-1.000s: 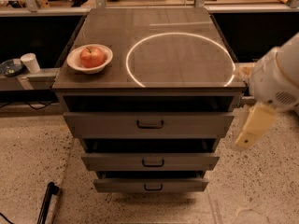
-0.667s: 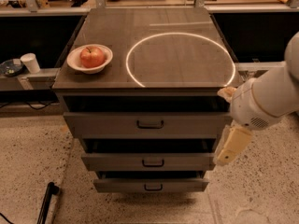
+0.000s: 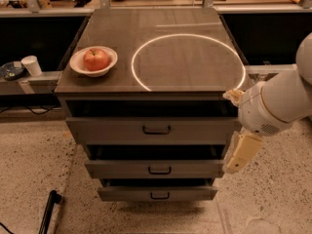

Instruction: Open top drawer

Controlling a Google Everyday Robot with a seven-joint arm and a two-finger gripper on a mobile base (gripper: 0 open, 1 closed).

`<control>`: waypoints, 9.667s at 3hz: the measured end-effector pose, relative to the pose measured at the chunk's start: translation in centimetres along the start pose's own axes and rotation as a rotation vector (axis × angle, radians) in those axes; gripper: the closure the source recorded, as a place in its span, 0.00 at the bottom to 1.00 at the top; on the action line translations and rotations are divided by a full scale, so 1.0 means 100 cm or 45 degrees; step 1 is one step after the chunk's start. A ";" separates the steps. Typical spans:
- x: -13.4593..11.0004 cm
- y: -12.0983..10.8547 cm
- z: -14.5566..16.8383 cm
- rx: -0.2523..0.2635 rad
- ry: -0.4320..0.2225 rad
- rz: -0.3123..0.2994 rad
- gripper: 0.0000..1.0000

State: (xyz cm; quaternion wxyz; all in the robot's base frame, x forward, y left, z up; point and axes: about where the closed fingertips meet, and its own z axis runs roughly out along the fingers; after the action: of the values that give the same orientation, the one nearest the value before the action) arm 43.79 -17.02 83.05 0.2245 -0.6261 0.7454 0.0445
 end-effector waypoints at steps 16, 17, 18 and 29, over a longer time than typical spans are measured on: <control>0.054 -0.053 0.176 -0.082 -0.014 -0.104 0.04; 0.054 -0.053 0.176 -0.082 -0.014 -0.104 0.00; 0.054 -0.053 0.176 -0.083 -0.013 -0.104 0.00; 0.075 0.053 0.114 -0.297 0.212 -0.166 0.67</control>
Offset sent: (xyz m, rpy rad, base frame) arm 0.0374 0.0418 -0.0920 -0.1514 -0.3677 0.2914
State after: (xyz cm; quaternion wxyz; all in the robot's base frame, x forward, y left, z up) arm 41.09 -18.76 68.75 0.0903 -0.6965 0.7089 0.0640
